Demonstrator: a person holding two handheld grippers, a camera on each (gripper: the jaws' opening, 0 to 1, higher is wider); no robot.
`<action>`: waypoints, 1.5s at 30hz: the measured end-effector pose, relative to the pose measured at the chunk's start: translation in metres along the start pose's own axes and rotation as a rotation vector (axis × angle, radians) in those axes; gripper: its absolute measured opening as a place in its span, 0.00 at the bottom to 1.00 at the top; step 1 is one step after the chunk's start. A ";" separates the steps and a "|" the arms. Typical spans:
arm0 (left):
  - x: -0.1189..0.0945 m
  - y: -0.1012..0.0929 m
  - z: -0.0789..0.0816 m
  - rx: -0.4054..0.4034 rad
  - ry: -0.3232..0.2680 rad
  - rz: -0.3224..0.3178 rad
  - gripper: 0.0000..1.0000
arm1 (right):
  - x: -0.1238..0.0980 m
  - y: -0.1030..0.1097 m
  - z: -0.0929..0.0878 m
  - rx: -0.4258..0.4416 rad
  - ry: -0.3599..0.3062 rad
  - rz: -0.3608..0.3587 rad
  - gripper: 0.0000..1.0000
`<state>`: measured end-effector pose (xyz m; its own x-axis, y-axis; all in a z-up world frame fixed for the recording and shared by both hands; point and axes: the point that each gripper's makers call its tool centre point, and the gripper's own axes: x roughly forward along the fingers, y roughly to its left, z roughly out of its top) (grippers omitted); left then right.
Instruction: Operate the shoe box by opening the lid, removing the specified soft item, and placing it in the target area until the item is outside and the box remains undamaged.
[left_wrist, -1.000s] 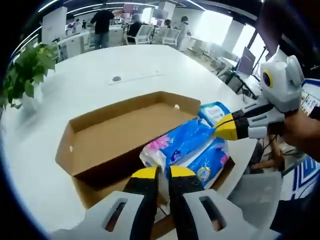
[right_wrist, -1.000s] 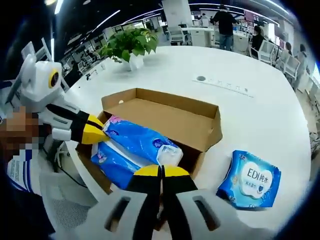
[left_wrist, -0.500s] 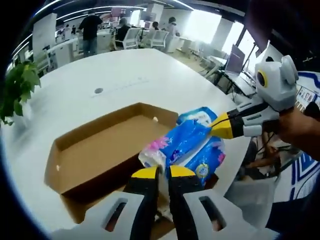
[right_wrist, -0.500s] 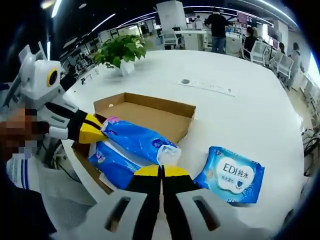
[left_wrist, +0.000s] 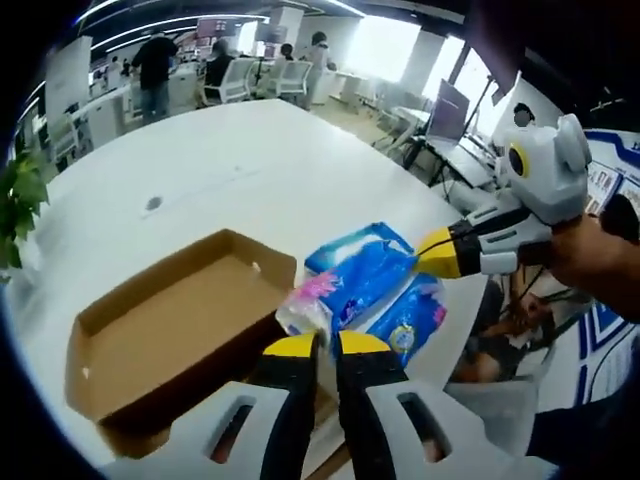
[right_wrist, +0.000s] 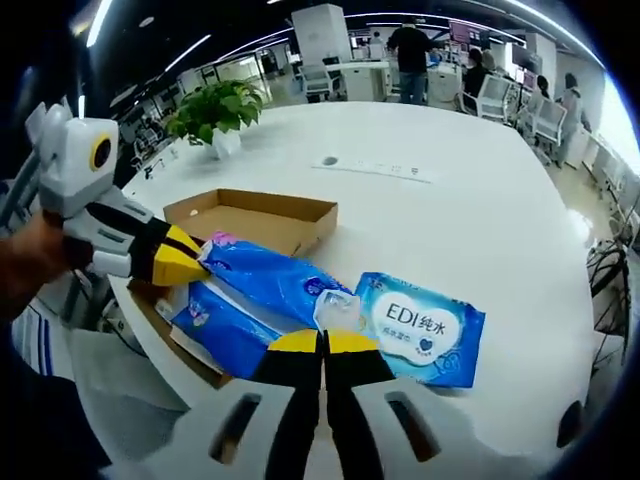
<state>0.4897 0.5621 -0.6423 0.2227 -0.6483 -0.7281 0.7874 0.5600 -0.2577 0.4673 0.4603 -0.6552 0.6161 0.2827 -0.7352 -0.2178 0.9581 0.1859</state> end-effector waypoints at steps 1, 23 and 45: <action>0.003 -0.004 0.003 0.002 0.000 -0.006 0.03 | -0.002 -0.003 -0.001 0.003 -0.001 -0.003 0.00; 0.076 -0.060 0.043 0.063 0.024 -0.051 0.03 | -0.032 -0.098 -0.018 0.053 -0.014 -0.064 0.00; 0.161 -0.108 0.076 0.052 0.066 -0.085 0.02 | -0.045 -0.198 -0.030 0.050 0.016 -0.093 0.00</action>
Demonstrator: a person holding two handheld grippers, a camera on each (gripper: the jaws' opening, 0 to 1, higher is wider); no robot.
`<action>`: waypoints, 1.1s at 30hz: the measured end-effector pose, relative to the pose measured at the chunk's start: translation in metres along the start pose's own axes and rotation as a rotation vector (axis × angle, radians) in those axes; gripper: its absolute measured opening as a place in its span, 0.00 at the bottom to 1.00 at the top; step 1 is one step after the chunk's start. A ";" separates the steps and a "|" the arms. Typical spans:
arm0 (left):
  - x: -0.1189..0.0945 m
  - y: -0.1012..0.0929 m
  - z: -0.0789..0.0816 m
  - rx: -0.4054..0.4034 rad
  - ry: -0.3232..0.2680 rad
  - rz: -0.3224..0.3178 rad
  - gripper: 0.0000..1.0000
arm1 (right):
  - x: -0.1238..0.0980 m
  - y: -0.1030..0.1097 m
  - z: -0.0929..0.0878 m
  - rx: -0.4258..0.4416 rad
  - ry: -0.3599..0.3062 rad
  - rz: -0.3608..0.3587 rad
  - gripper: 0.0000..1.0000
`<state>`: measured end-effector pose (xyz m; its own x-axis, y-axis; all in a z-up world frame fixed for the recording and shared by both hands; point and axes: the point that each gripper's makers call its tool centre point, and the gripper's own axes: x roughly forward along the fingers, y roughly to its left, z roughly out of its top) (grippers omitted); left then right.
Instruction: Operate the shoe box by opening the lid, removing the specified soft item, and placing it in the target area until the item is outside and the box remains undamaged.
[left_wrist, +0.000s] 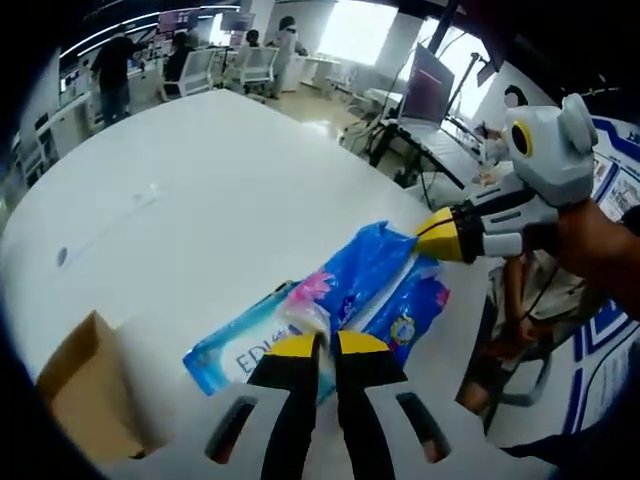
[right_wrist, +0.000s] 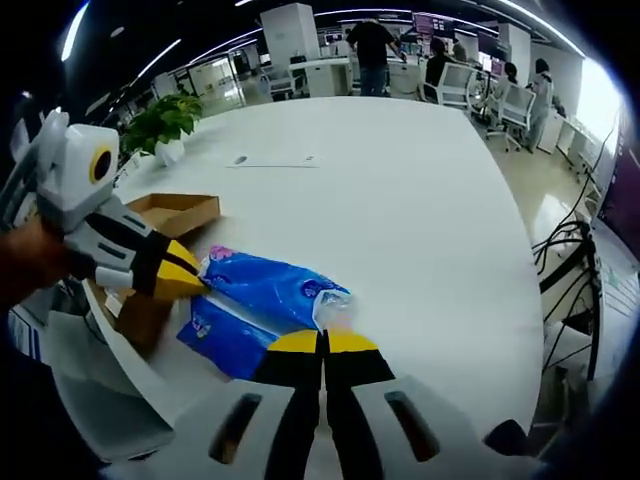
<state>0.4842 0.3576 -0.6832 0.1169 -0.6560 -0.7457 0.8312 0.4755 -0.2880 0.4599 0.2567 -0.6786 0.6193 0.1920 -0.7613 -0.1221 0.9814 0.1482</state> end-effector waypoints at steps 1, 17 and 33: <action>0.003 -0.003 0.001 0.006 0.003 -0.003 0.02 | -0.001 -0.006 -0.001 0.002 0.001 -0.003 0.00; 0.049 -0.029 0.019 0.030 0.030 -0.047 0.02 | -0.005 -0.058 -0.012 0.016 0.011 -0.046 0.00; 0.083 -0.036 0.024 0.058 0.050 -0.078 0.02 | 0.005 -0.088 -0.021 0.007 0.031 -0.079 0.00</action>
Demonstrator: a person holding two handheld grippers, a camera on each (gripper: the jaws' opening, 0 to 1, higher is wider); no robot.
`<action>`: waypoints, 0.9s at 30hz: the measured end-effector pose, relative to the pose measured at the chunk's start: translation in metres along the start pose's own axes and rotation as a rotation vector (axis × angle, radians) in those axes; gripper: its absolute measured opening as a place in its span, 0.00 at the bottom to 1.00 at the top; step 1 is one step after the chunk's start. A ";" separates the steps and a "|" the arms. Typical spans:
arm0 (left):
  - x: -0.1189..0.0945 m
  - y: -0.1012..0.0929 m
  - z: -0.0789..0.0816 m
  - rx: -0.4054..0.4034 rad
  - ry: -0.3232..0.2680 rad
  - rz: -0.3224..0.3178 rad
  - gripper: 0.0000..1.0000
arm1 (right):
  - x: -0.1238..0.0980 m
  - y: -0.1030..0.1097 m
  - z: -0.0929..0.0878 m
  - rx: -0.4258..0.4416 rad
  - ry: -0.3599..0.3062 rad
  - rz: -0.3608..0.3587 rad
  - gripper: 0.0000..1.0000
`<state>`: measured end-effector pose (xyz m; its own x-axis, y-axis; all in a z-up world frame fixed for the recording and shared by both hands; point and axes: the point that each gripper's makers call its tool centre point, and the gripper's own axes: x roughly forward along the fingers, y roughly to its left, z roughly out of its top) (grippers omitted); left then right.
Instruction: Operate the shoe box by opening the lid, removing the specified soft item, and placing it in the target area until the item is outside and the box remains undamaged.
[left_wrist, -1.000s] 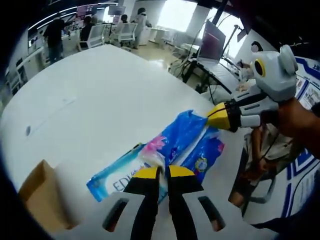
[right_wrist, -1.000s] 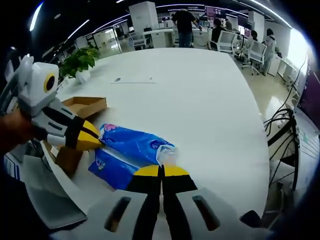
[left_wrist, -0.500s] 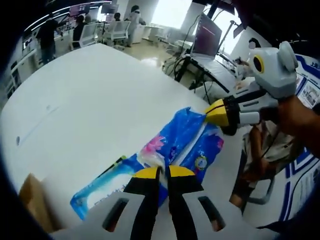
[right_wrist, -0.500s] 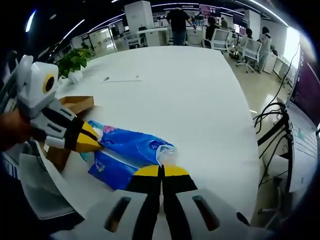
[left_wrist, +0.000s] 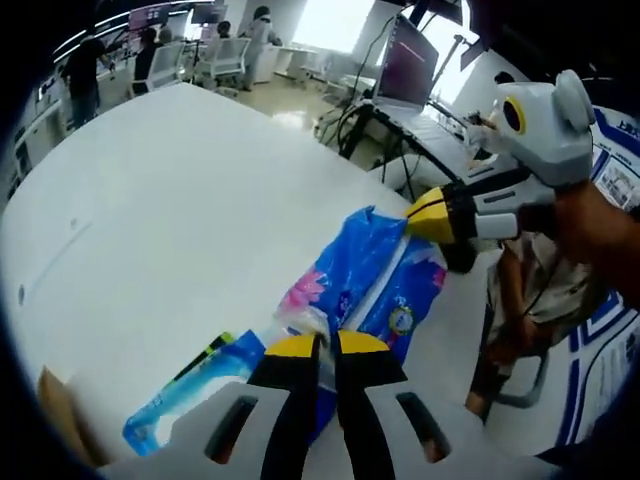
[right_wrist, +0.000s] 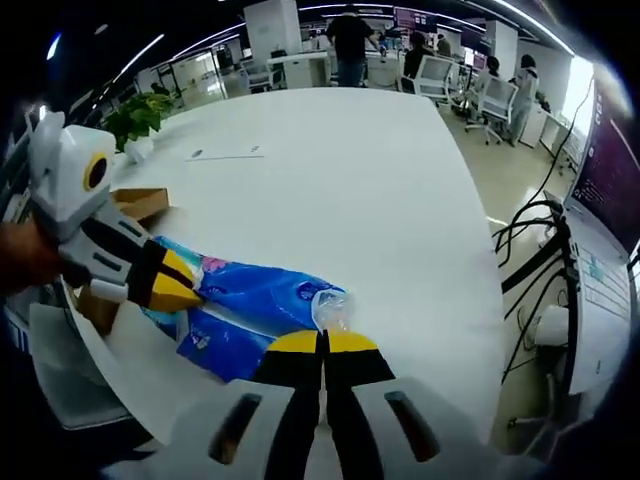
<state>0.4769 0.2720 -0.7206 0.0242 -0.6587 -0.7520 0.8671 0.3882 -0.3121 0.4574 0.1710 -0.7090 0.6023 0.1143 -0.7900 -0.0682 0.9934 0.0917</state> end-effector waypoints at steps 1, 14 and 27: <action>0.001 0.001 -0.001 -0.002 0.003 -0.001 0.02 | 0.002 0.000 -0.001 0.000 0.003 0.000 0.00; 0.025 0.014 -0.019 0.009 0.034 0.012 0.04 | 0.030 -0.003 -0.019 0.008 0.041 0.008 0.00; 0.023 0.020 -0.022 0.035 0.008 0.032 0.14 | 0.038 -0.004 -0.024 -0.031 0.053 -0.003 0.05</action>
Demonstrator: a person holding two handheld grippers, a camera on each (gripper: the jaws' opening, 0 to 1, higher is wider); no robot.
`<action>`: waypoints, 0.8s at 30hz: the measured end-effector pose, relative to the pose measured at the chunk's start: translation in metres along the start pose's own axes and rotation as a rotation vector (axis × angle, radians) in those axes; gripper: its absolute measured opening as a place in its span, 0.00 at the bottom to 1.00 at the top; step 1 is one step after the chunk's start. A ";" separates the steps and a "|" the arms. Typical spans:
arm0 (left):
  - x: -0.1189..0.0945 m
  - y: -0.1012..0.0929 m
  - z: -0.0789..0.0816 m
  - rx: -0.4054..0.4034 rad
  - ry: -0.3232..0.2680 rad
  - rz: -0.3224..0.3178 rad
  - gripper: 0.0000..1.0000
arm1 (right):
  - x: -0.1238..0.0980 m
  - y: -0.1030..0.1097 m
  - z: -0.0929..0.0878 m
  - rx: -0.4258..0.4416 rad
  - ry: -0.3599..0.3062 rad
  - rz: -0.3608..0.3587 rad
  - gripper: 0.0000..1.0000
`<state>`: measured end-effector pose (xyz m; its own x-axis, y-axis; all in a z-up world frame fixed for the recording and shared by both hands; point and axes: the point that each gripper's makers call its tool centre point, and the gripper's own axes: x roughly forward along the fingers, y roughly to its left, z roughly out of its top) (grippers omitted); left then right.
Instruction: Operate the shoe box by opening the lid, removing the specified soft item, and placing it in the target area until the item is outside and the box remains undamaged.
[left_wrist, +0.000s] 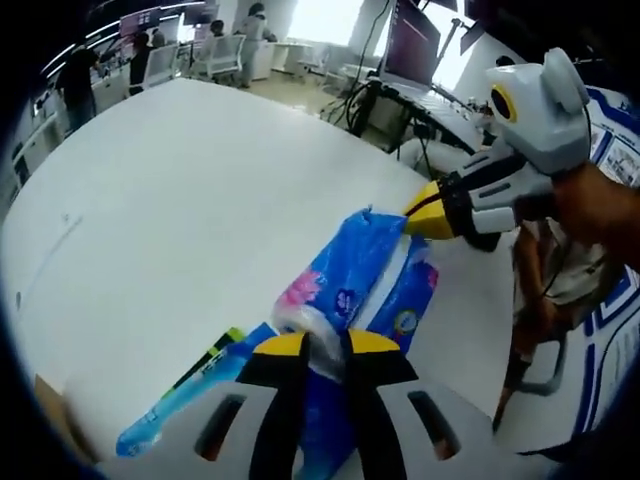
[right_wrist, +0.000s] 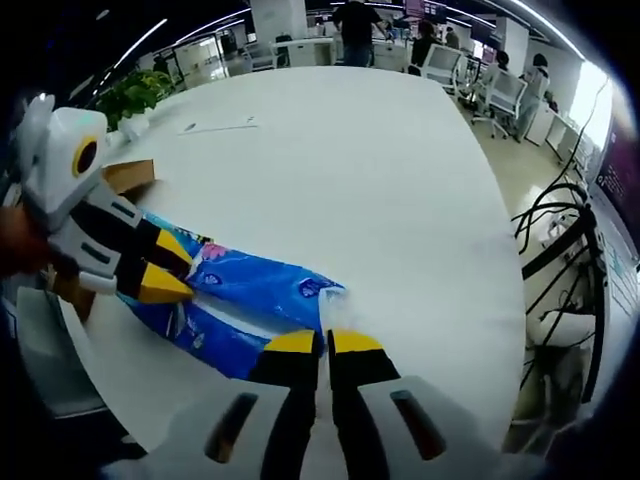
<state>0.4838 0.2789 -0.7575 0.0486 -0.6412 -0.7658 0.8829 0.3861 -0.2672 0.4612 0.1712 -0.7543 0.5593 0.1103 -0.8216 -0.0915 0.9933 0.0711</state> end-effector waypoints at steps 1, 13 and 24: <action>-0.001 0.000 0.000 0.002 -0.003 0.003 0.15 | -0.001 -0.001 0.001 0.001 -0.006 0.000 0.05; -0.027 -0.006 0.010 0.012 -0.062 0.008 0.28 | -0.022 0.007 0.013 0.020 -0.069 -0.020 0.11; -0.074 -0.004 0.009 0.027 -0.136 0.019 0.38 | -0.043 0.035 0.021 0.027 -0.133 -0.055 0.16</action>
<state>0.4807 0.3191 -0.6945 0.1269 -0.7188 -0.6836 0.8934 0.3822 -0.2360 0.4513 0.2023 -0.7048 0.6670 0.0578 -0.7428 -0.0365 0.9983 0.0449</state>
